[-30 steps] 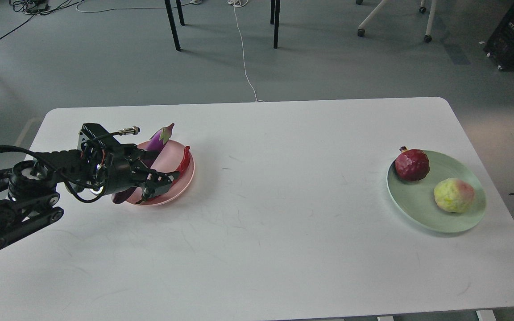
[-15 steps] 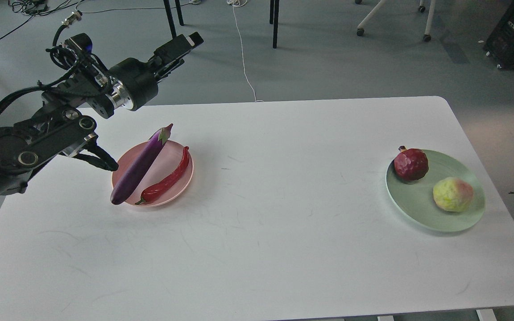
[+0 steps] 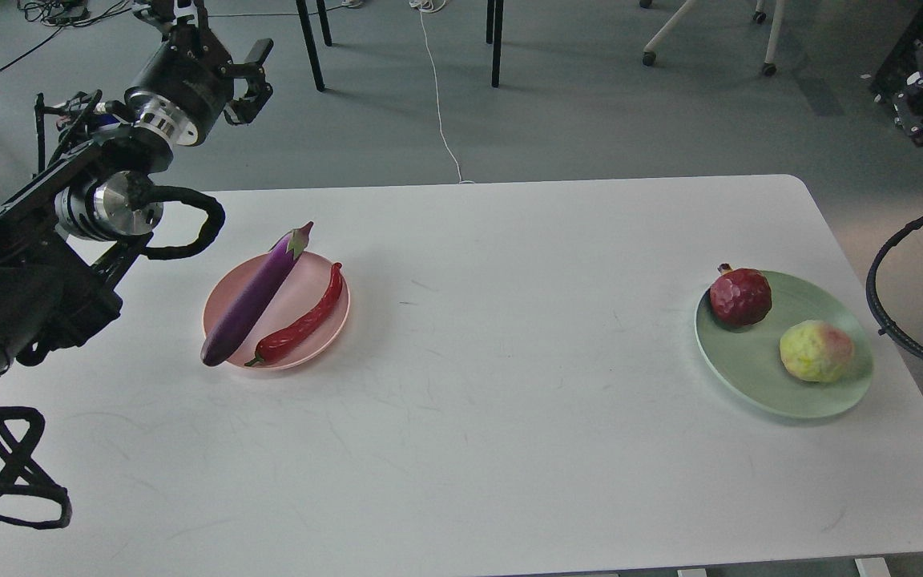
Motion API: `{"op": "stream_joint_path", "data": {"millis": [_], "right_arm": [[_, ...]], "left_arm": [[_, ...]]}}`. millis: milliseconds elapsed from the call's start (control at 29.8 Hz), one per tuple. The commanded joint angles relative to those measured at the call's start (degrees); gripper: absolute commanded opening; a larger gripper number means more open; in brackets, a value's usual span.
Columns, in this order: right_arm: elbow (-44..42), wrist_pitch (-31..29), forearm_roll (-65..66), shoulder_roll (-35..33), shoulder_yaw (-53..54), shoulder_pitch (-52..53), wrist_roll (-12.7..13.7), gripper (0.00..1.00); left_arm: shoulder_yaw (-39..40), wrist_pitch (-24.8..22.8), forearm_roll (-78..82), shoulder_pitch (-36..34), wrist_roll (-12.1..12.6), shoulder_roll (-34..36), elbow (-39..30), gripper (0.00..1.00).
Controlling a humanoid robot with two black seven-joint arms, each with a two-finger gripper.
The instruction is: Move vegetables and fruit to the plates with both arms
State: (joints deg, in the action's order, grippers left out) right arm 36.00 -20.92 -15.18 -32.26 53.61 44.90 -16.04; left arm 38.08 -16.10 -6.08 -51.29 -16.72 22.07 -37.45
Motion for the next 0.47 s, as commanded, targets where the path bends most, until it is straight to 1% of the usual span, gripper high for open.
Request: {"op": "stream_joint_path", "data": {"millis": [0,101,201,235,336,436], "right_arm": [[-0.4,-2.62,-0.2,4.29,0.88,-0.69,0.31,0.99],[-1.8,-4.83,-1.52,7.72,0.97,-2.18,-0.04,0.99],[-1.99,-4.75,-2.05,9.93,0.97,-3.41,-0.92,0.99],[-1.99,-4.49,-2.05,10.28,0.88,-3.94,-1.09,0.99],[-2.07,-5.1,-1.88,9.67,0.18,-4.12,-1.09,0.99],[-1.72,-5.36,-1.61,8.18,0.18,-4.21,-1.27,0.99]], "left_arm": [[2.61,-2.09,-6.83,4.0,0.02,0.17,0.71,0.99],[5.25,-2.27,-7.01,6.02,0.02,-0.18,0.71,0.99],[5.25,-2.19,-6.92,6.64,0.02,-1.23,1.23,0.99],[5.25,-2.19,-6.92,6.64,-0.41,-2.2,2.1,0.99],[5.25,-2.19,-6.84,6.73,-0.68,-2.73,4.22,0.99],[5.25,-2.19,-6.84,6.73,-0.68,-2.73,4.57,0.99]]}}
